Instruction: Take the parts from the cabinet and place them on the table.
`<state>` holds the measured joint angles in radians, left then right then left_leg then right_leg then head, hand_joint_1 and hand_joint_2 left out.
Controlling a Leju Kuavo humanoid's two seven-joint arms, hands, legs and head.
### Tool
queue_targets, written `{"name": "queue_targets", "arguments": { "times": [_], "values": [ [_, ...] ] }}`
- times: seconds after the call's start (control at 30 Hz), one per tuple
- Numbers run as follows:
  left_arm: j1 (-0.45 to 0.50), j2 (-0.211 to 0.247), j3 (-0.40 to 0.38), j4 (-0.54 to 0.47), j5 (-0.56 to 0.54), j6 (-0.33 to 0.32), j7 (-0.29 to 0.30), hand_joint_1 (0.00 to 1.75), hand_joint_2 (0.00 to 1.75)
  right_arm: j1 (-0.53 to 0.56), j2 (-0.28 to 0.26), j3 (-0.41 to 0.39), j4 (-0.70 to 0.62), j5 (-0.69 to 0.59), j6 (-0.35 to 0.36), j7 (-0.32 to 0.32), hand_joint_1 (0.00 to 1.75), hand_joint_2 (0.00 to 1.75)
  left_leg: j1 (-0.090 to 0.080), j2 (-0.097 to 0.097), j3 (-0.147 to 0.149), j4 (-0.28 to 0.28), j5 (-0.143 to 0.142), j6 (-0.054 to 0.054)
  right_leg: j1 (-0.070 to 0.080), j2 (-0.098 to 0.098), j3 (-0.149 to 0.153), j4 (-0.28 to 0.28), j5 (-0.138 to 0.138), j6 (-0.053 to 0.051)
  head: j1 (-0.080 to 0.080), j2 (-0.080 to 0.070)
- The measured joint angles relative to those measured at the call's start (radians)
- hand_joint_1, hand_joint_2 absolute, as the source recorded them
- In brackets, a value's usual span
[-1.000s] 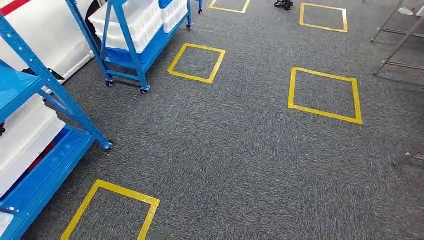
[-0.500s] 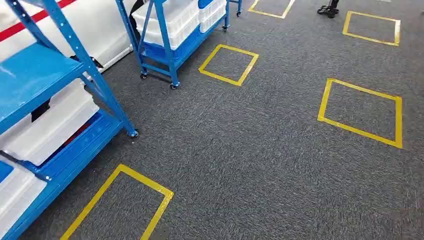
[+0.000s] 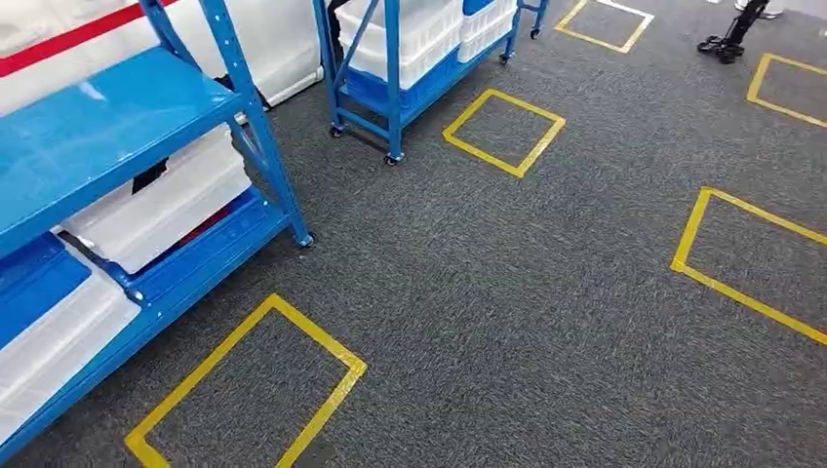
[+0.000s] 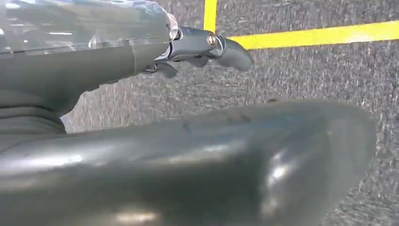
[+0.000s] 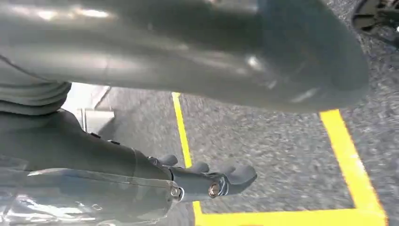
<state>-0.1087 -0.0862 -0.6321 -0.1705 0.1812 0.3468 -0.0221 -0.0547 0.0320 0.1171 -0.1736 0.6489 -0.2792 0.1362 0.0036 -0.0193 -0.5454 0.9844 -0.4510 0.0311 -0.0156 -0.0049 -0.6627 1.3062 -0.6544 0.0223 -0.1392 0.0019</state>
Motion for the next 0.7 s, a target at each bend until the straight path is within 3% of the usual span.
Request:
{"name": "queue_targets", "arguments": {
  "times": [0.03, 0.07, 0.1, 0.13, 0.17, 0.2, 0.3, 0.33, 0.4, 0.43, 0.5, 0.53, 0.57, 0.63, 0.67, 0.7],
  "values": [
    [0.003, 0.0, 0.0, 0.0, 0.0, 0.007, 0.0, 0.0, 0.0, 0.001, 0.0, 0.0, 0.0, 0.002, 0.0, 0.005, 0.0, 0.0, 0.0, -0.013, 0.0, 0.001, 0.0, 0.0, 0.0, 0.0, -0.015, 0.025, 0.006, 0.0, 0.0, 0.0],
    [0.005, 0.001, 0.0, 0.0, 0.0, 0.015, 0.0, 0.0, 0.0, 0.001, 0.0, 0.001, 0.0, 0.008, 0.0, 0.007, 0.0, 0.0, 0.0, -0.028, 0.001, 0.003, 0.0, -0.001, -0.001, 0.001, -0.007, -0.002, 0.037, -0.001, 0.0, 0.0],
    [0.005, 0.001, 0.0, 0.0, 0.002, 0.019, 0.001, 0.0, 0.0, 0.002, 0.0, 0.002, 0.0, 0.009, 0.0, 0.008, 0.0, 0.0, 0.0, -0.042, 0.002, 0.005, 0.0, -0.002, -0.002, 0.004, 0.02, -0.064, 0.08, -0.002, 0.0, 0.0],
    [0.006, 0.001, 0.0, 0.0, 0.003, 0.02, 0.002, 0.0, 0.0, 0.004, 0.0, 0.002, 0.0, 0.011, 0.0, 0.009, 0.0, 0.0, 0.001, -0.057, 0.003, 0.008, -0.002, -0.004, -0.004, 0.018, 0.062, -0.16, 0.135, -0.004, 0.0, 0.0],
    [0.006, 0.0, 0.0, 0.0, 0.005, 0.019, 0.002, 0.0, 0.0, 0.005, -0.001, 0.002, 0.0, 0.013, -0.001, 0.009, 0.0, 0.0, 0.001, -0.067, 0.001, 0.01, -0.003, -0.008, -0.008, 0.055, 0.094, -0.237, 0.171, -0.005, 0.0, 0.0],
    [0.004, 0.001, 0.0, 0.0, 0.009, 0.018, 0.002, 0.0, 0.0, 0.009, -0.001, 0.003, 0.002, 0.014, -0.001, 0.01, 0.0, 0.0, -0.006, -0.079, -0.007, 0.02, -0.006, -0.017, -0.009, 0.113, 0.109, -0.283, 0.166, -0.009, 0.0, 0.0],
    [0.012, 0.001, 0.001, 0.0, 0.024, 0.018, 0.005, 0.0, 0.0, 0.004, -0.001, 0.008, 0.002, 0.022, -0.004, 0.01, 0.0, 0.0, 0.003, -0.108, -0.018, 0.016, 0.0, -0.036, -0.001, 0.08, 0.105, -0.28, 0.168, -0.022, 0.0, 0.0],
    [0.017, 0.001, 0.003, 0.0, 0.029, 0.018, 0.005, 0.0, 0.0, 0.002, 0.0, 0.01, 0.001, 0.026, -0.004, 0.01, 0.0, 0.0, 0.002, -0.121, -0.022, 0.015, 0.002, -0.044, -0.006, 0.066, 0.108, -0.287, 0.172, -0.031, 0.0, 0.0],
    [0.023, 0.001, 0.007, 0.0, 0.042, 0.02, 0.003, 0.0, 0.0, 0.005, 0.001, 0.018, 0.001, 0.033, -0.003, 0.01, 0.0, 0.0, -0.001, -0.028, -0.04, 0.066, -0.039, -0.049, -0.007, 0.037, 0.113, -0.296, 0.176, -0.046, -0.002, 0.0],
    [0.02, 0.001, 0.007, 0.0, 0.042, 0.02, -0.001, 0.0, 0.0, 0.007, 0.0, 0.021, 0.002, 0.035, -0.003, 0.01, 0.0, 0.0, 0.001, -0.005, -0.073, 0.135, -0.082, -0.052, -0.004, 0.02, 0.113, -0.296, 0.174, -0.053, -0.001, 0.0],
    [0.019, 0.001, 0.008, 0.0, 0.042, 0.021, -0.006, 0.0, 0.0, 0.01, -0.002, 0.024, 0.002, 0.037, -0.002, 0.011, 0.0, 0.0, 0.006, 0.003, -0.14, 0.282, -0.145, -0.059, 0.001, -0.014, 0.113, -0.296, 0.172, -0.056, -0.001, 0.0],
    [0.022, 0.001, 0.01, 0.0, 0.043, 0.023, -0.007, 0.0, 0.0, 0.01, -0.002, 0.025, 0.002, 0.037, -0.001, 0.013, 0.0, 0.0, 0.008, 0.004, -0.152, 0.311, -0.147, -0.062, 0.003, -0.027, 0.114, -0.295, 0.171, -0.056, -0.001, 0.0],
    [0.026, 0.001, 0.012, 0.0, 0.044, 0.023, -0.007, 0.0, 0.0, 0.009, -0.002, 0.027, 0.002, 0.037, 0.0, 0.013, 0.0, 0.0, 0.009, 0.007, -0.144, 0.298, -0.133, -0.064, 0.003, -0.038, 0.114, -0.295, 0.169, -0.055, -0.001, 0.0],
    [0.03, 0.002, 0.018, 0.0, 0.054, 0.023, -0.005, 0.0, 0.0, 0.007, -0.002, 0.029, 0.002, 0.039, 0.0, 0.013, 0.0, 0.0, 0.009, 0.021, -0.073, 0.163, -0.059, -0.062, 0.003, -0.061, 0.117, -0.292, 0.165, -0.052, -0.001, 0.0],
    [0.03, 0.002, 0.019, 0.0, 0.055, 0.023, -0.004, 0.0, 0.0, 0.006, -0.002, 0.029, 0.002, 0.039, 0.0, 0.013, 0.0, 0.0, 0.008, 0.045, -0.026, 0.08, -0.025, -0.059, 0.003, -0.072, 0.12, -0.29, 0.162, -0.048, -0.001, 0.0],
    [0.027, 0.002, 0.023, 0.0, 0.055, 0.023, -0.003, 0.0, 0.0, 0.007, -0.002, 0.029, 0.002, 0.039, 0.0, 0.013, 0.0, 0.0, 0.002, 0.09, -0.002, 0.023, -0.028, -0.049, 0.007, -0.082, 0.123, -0.288, 0.159, -0.043, -0.001, 0.0]
  ]
}}
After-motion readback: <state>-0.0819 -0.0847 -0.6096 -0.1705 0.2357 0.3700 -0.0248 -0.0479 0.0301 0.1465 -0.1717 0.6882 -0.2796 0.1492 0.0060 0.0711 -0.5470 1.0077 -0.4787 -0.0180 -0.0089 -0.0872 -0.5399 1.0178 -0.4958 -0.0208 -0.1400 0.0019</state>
